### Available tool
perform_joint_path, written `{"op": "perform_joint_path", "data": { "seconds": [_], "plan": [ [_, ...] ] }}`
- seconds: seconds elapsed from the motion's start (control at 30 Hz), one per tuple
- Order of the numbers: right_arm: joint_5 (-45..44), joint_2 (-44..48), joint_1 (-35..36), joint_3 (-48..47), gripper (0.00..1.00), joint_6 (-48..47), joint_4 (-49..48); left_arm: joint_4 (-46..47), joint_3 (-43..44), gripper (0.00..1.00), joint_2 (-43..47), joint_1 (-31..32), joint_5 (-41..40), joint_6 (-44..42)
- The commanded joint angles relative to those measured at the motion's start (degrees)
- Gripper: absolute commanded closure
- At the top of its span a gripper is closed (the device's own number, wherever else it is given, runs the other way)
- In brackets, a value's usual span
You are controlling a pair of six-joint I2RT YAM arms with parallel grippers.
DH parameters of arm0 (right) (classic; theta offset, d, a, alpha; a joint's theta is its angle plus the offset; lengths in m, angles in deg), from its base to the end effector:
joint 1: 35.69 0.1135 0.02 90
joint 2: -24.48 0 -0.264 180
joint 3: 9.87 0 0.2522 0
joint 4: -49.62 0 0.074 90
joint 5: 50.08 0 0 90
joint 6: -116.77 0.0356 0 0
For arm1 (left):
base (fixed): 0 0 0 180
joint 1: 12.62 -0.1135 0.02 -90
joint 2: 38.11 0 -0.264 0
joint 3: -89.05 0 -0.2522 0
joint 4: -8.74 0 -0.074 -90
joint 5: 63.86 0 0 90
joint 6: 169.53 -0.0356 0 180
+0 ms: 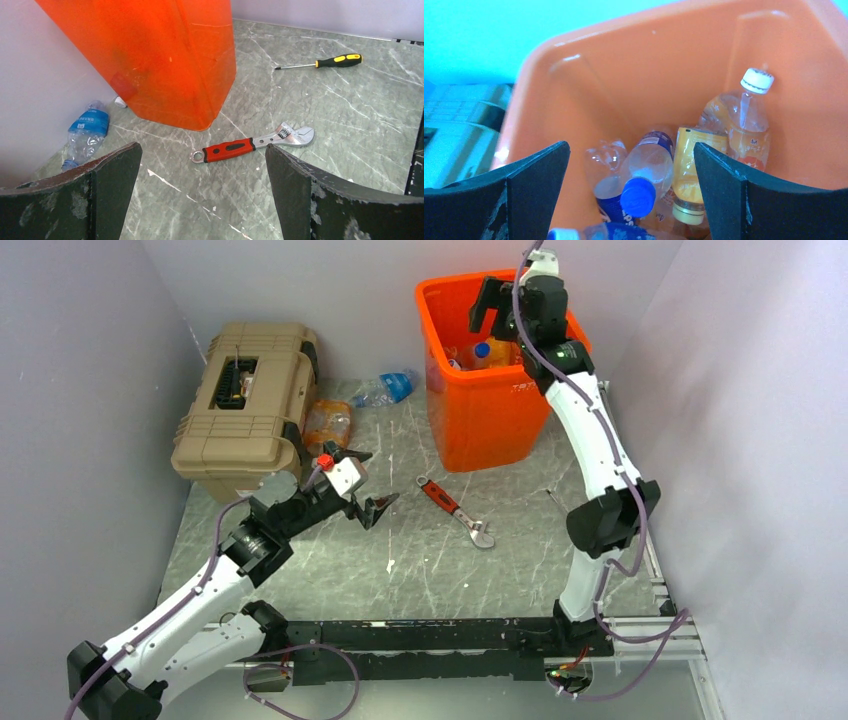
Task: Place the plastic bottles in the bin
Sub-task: Place the plastic bottle in the trash bin, then move the trash bin to the center of the board.
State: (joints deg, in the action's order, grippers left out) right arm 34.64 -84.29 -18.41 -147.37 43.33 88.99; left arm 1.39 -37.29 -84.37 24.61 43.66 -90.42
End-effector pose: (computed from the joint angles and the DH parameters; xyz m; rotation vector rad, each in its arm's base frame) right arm 0.4151 0.1257 0.4645 0.0565 1.7678 0.3488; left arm 0.1492 -0.1268 0.3368 0.8683 1.3460 -0.5985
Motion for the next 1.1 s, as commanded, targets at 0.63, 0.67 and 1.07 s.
{"op": "perform_joint_path", "data": {
  "seconds": [0.63,0.67,1.07],
  "plan": [
    [1.7,38.3,22.0,29.1,0.0,-5.2,-13.9,-4.8,5.2,0.01,-5.2,0.3,-34.9,-0.9],
    [3.4,40.8,22.4,33.5,0.0,-4.2,-16.2,-5.2,5.6,0.0,-5.9,0.3,-36.3,-1.0],
    [11.4,59.4,29.9,73.1,0.04,-1.0,-25.3,-19.6,15.6,0.0,-19.9,0.3,-43.0,3.2]
  ]
}}
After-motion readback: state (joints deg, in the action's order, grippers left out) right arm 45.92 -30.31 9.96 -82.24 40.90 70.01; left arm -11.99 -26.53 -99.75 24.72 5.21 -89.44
